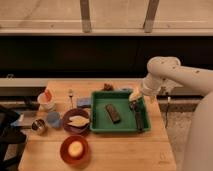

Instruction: Place fork in tray

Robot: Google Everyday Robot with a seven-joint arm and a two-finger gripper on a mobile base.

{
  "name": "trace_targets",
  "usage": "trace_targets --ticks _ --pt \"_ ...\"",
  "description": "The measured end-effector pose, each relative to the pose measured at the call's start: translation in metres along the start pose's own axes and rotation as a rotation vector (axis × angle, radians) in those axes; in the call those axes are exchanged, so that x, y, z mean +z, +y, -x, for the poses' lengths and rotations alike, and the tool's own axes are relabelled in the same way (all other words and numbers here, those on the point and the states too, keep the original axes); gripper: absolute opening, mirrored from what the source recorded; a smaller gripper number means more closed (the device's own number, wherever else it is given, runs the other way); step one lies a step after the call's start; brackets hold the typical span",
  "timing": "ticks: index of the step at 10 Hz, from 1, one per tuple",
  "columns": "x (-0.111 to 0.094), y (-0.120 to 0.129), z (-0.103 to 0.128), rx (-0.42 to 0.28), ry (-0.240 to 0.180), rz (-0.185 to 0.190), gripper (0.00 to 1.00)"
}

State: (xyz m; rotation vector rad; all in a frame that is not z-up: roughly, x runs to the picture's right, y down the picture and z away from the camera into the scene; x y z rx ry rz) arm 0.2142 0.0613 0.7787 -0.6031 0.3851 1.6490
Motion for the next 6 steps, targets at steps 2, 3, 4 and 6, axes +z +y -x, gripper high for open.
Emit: trace_targets --ticks 2,3,4,6 --pt "0.000 0.000 0.000 -0.001 0.000 -0.001 0.72" --pt "0.000 0.001 0.000 -0.007 -0.003 -0.006 0.72" --pt "-0.003 0.002 0.002 -0.022 -0.009 -0.015 0.72" --pt "-0.005 0.024 0.012 -0.088 -0.019 -0.029 0.72"
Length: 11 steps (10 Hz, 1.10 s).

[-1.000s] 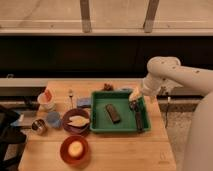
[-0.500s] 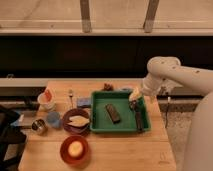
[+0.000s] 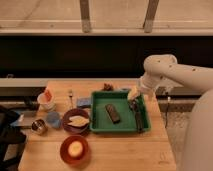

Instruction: Place fork in tray

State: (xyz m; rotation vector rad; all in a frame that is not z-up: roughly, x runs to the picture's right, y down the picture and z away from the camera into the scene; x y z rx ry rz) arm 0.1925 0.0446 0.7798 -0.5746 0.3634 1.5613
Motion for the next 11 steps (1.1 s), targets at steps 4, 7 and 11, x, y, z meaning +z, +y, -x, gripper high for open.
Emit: trace_targets --ticks 4,7,11 --pt "0.006 0.090 0.035 -0.181 -0.010 -0.012 0.72" --pt "0.015 0.165 0.051 -0.314 -0.004 -0.008 0.72" --pt "0.017 0.224 0.052 -0.426 0.005 0.020 0.72"
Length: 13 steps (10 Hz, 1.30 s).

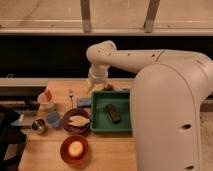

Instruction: Place fork in tray

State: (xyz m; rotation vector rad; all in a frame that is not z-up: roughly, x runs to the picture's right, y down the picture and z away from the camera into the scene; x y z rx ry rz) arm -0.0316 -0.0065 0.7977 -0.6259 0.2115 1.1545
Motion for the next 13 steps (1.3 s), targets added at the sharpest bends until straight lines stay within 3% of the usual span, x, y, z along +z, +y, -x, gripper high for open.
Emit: trace_targets --ticks 5,7,10,13 --pt "0.000 0.000 0.000 0.002 -0.003 0.004 0.72" --pt "0.000 0.007 0.006 -0.024 -0.025 0.009 0.72" --pt "0.010 0.038 0.036 -0.090 -0.041 0.018 0.72" --pt "0.044 0.086 0.085 -0.155 -0.034 0.066 0.72"
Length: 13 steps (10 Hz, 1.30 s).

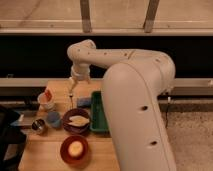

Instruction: Place fork in tray

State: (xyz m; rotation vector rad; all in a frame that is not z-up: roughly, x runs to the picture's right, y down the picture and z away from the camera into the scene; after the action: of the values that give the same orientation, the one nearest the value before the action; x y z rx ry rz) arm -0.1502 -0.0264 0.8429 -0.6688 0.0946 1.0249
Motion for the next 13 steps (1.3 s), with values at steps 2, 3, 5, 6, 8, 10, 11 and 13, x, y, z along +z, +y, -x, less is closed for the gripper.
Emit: trace_targets --ticks 2,3,5,6,8,10,11,13 --pt "0.031 0.011 0.018 0.007 -0.037 0.061 0.72" --pt "0.037 0.014 0.022 0.009 -0.051 0.072 0.72" --pt "0.039 0.015 0.023 0.011 -0.057 0.076 0.72" --pt "0.039 0.013 0.022 0.011 -0.055 0.073 0.72" --pt "0.045 0.019 0.022 -0.008 -0.022 0.044 0.72" --pt "0.073 0.032 0.019 -0.040 0.059 0.012 0.72" --pt "0.088 0.033 0.016 -0.047 0.100 -0.005 0.72" --pt "0.108 0.035 0.010 -0.044 0.158 -0.010 0.72"
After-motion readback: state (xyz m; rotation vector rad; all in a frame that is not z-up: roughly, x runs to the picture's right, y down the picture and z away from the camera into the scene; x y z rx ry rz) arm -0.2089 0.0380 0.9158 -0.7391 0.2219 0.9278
